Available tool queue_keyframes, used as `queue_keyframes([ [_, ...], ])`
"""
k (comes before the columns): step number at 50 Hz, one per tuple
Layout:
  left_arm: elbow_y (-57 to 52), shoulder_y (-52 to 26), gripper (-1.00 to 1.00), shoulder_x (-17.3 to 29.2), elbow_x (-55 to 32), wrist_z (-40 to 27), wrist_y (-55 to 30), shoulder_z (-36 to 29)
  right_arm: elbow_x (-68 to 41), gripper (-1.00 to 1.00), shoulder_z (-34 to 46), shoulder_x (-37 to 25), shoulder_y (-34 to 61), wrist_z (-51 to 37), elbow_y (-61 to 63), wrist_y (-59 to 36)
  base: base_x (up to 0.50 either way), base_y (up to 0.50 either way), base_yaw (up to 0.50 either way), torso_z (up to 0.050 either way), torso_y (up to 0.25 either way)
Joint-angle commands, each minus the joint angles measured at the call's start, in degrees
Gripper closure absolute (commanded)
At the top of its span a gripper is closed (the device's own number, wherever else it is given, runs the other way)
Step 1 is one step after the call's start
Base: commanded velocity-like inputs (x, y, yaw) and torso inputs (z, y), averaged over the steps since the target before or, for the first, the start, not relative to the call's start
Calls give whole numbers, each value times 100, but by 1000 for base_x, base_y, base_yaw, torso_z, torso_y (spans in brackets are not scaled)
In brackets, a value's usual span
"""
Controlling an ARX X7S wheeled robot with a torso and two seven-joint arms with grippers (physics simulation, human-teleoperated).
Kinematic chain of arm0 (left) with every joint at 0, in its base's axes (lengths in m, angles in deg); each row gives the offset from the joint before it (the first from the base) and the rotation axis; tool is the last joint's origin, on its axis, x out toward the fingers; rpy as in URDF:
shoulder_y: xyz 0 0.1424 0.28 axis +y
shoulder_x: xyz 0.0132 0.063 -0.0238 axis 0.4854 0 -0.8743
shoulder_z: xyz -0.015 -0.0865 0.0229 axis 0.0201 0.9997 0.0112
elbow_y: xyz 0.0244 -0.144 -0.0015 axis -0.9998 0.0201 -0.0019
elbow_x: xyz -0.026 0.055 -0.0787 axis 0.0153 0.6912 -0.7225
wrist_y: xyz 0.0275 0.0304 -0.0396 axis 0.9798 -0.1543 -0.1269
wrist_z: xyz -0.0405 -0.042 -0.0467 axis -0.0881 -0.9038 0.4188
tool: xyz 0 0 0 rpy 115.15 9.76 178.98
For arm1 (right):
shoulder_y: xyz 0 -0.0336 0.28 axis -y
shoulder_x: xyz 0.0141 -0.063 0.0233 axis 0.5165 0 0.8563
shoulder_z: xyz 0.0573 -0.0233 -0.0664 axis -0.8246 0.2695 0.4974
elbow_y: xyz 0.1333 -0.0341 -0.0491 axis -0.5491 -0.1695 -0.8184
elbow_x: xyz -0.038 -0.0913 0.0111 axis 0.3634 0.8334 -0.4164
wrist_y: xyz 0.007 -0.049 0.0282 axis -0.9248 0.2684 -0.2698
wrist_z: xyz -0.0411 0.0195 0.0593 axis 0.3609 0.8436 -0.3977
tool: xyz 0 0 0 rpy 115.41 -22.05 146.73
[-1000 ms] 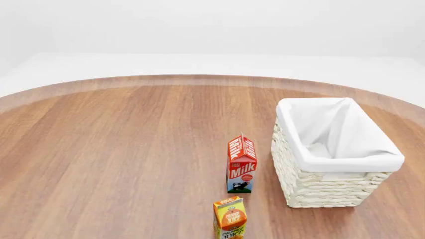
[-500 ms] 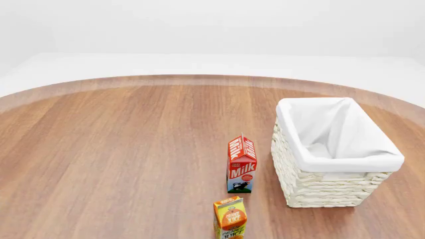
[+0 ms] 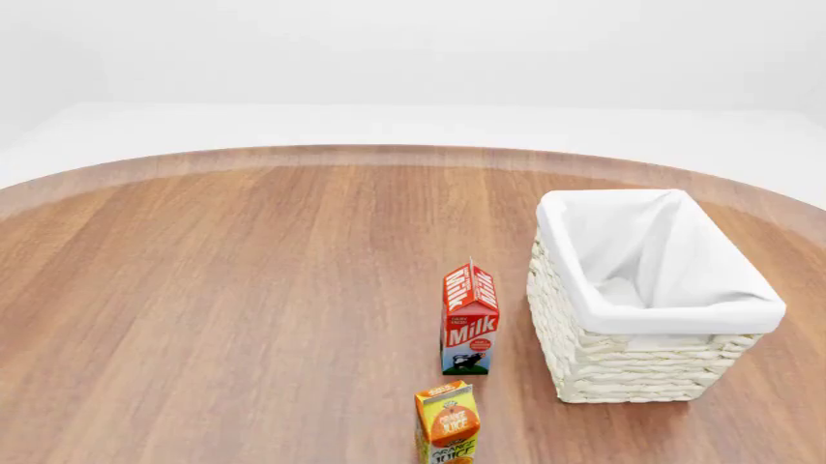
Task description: Pick up the cream cheese box and the butter, and put them in the basket.
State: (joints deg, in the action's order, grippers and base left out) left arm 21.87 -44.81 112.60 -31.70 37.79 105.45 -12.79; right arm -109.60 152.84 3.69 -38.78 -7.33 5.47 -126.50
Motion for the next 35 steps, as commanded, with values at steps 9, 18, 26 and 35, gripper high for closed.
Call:
queue_keyframes([
  [9,-8,25,-100,-113,57,181,45,141,-79,-100,-173,45,-82,127,-35,6,0,0,0,0,0],
  [18,6,8,-100,-117,67,180,34,147,-91,-100,-194,3,-89,185,-109,44,0,0,0,0,0],
  [26,4,11,-100,-117,49,172,25,172,-150,-100,-151,33,-115,318,-253,38,0,0,0,0,0],
  [35,-4,19,-100,-125,48,172,27,188,-203,-100,-156,31,-134,453,-367,75,0,0,0,0,0],
])
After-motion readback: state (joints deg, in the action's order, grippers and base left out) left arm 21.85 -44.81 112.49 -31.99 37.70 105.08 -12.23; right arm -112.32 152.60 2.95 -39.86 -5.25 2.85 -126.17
